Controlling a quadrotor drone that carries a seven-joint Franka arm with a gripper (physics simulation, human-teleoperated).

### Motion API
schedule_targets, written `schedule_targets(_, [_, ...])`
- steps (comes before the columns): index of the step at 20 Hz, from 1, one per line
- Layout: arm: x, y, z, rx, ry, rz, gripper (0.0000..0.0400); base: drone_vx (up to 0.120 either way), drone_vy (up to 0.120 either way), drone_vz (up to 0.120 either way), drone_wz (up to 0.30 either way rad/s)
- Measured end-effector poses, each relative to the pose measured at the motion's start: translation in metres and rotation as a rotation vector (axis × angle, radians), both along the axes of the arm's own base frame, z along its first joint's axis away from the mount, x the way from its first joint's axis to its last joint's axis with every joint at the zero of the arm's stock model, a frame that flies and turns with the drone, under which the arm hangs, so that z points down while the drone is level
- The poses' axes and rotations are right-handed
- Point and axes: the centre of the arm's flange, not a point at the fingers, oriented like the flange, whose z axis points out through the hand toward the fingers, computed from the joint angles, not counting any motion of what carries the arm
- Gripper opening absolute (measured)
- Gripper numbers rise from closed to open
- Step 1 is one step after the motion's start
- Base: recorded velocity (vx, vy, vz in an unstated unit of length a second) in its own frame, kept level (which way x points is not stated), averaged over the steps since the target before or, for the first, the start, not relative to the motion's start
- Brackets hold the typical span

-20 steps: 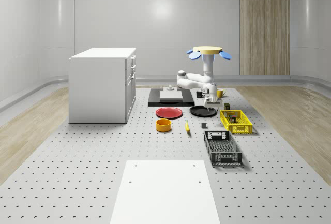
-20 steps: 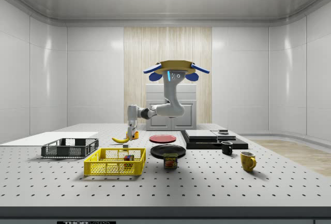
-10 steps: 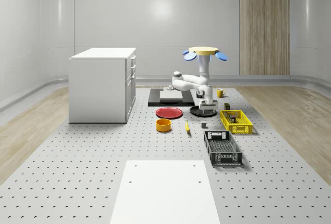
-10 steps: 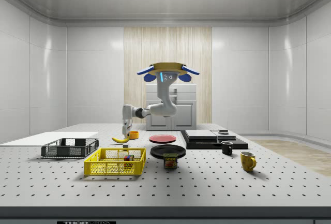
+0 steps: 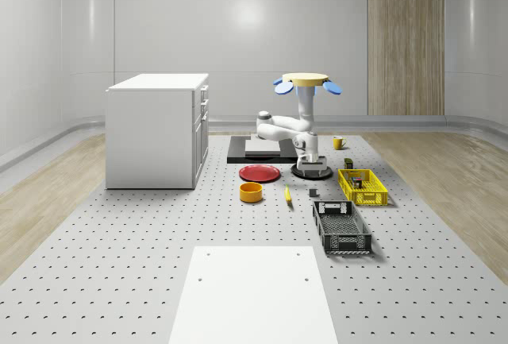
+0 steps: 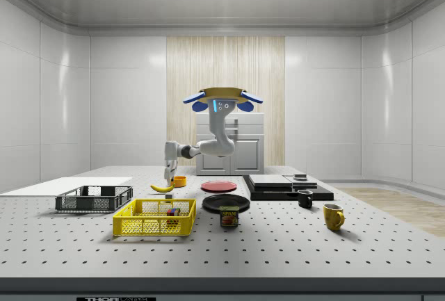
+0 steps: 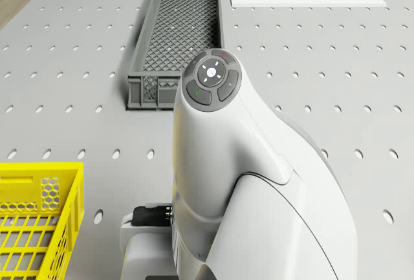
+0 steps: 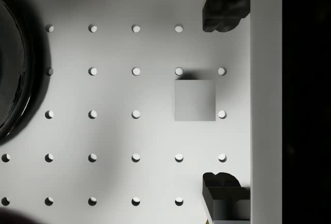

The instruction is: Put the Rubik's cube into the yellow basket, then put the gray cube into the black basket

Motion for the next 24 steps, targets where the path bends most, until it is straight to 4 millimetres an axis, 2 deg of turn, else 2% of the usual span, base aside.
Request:
schedule_targets(9, [0.0,0.0,0.0,0.0,0.0,0.0,0.04,0.0,0.0,-0.12,0.0])
schedule_targets(13, [0.0,0.0,0.003,0.0,0.0,0.0,0.04,0.0,0.0,-0.01,0.0])
schedule_targets(20, [0.001,0.0,0.027,0.0,0.0,0.0,0.04,0.0,0.0,0.0,0.0])
schedule_targets(24, [0.008,0.0,0.035,0.0,0.0,0.0,0.04,0.0,0.0,0.0,0.0])
